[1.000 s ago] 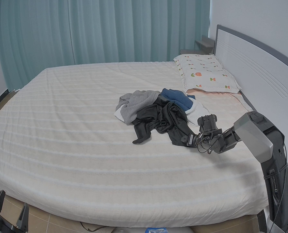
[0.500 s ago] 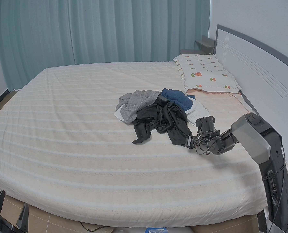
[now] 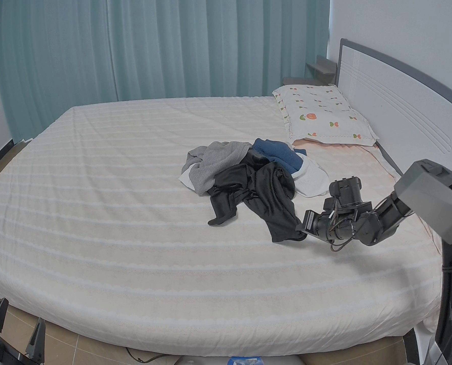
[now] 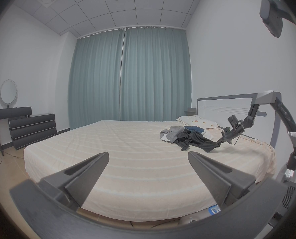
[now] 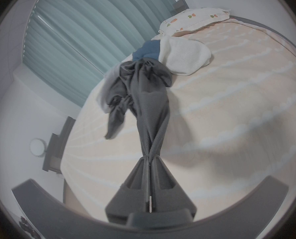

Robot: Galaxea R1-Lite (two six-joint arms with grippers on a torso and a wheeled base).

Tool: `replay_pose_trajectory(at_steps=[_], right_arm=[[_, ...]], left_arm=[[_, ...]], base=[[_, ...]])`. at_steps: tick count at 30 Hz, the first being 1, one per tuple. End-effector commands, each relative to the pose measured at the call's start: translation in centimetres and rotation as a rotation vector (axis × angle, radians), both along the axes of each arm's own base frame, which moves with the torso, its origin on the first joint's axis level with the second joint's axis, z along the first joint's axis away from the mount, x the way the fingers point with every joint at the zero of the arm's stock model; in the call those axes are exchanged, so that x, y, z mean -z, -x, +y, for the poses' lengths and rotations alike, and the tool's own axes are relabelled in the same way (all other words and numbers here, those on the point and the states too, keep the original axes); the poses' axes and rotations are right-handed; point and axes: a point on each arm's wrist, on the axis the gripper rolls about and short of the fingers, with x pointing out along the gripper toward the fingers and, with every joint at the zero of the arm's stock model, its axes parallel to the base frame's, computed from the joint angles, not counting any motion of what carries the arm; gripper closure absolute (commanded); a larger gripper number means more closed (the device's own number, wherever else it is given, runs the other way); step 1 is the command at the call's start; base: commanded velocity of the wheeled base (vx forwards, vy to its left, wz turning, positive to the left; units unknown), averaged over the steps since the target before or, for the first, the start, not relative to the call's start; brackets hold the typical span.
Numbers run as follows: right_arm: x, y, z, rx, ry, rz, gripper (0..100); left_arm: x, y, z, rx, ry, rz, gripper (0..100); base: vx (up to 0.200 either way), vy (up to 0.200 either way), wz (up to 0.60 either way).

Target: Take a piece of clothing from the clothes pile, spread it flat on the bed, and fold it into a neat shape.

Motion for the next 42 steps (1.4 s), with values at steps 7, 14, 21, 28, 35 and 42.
replay_pose_trajectory(at_steps=[7,14,21,28,35,42], right_arm=[[-11.0,11.8,-2.4,-0.091,-0.195,-0.26,100],[-16.5,17.5,-2.9,-0.137,-0.266,-0.456,100],[-20.0,21.3,-3.2,-0.169,-0.369,-0.541,100],[-21.4,22.4,-3.1,-0.195,-0.398,-0.591,100],[-25.1,23.0,-3.3,-0.209,-0.45,-0.719,100],[-25.4,23.5,-2.6,-0.249,-0.468,-0.721,100]], left_arm=[[0.5,0.0,0.0,0.012,-0.016,-0.004,0],[0.5,0.0,0.0,0.009,-0.005,-0.002,0],[-8.8,-0.8,0.0,0.026,0.238,-0.096,0],[-8.9,-6.2,-0.6,0.192,0.11,0.193,0],[-8.7,-14.7,-3.1,0.319,0.101,0.33,0],[-5.2,-20.6,-7.1,0.387,0.052,0.452,0]], base=[[0.0,0.0,0.0],[0.0,0.0,0.0],[0.0,0.0,0.0],[0.0,0.0,0.0],[0.0,0.0,0.0],[0.0,0.0,0.0]])
